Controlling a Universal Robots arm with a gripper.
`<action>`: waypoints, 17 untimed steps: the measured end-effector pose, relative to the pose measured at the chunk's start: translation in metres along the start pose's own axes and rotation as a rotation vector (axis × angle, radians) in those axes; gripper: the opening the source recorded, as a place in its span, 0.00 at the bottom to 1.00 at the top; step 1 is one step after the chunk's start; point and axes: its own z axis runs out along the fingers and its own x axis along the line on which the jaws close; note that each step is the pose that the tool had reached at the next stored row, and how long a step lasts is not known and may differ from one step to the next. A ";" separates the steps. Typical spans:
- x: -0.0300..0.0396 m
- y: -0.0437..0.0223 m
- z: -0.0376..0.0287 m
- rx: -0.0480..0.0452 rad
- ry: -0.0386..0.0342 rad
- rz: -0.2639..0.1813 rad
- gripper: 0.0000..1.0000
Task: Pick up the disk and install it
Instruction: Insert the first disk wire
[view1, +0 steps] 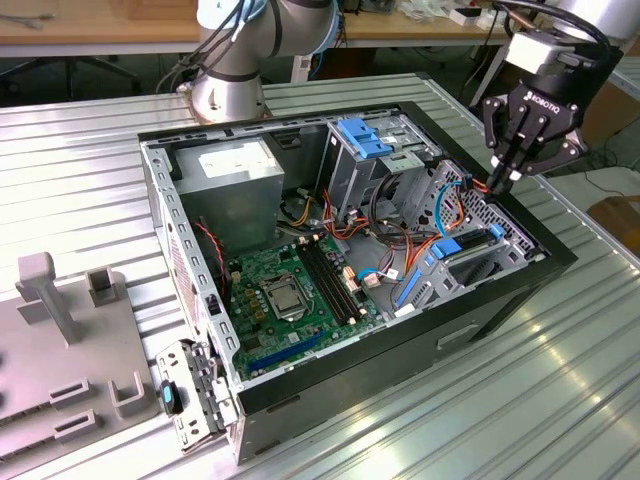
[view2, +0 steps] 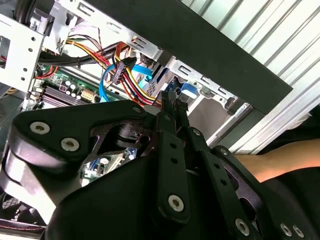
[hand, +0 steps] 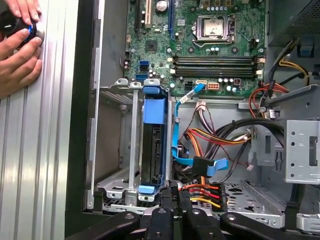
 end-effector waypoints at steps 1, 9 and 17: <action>0.0013 0.0005 0.0005 0.0000 -0.0007 0.000 0.17; 0.0020 0.0027 0.0040 -0.0066 -0.0033 0.051 0.17; 0.0130 0.0129 0.0114 0.0204 -0.0259 0.053 0.17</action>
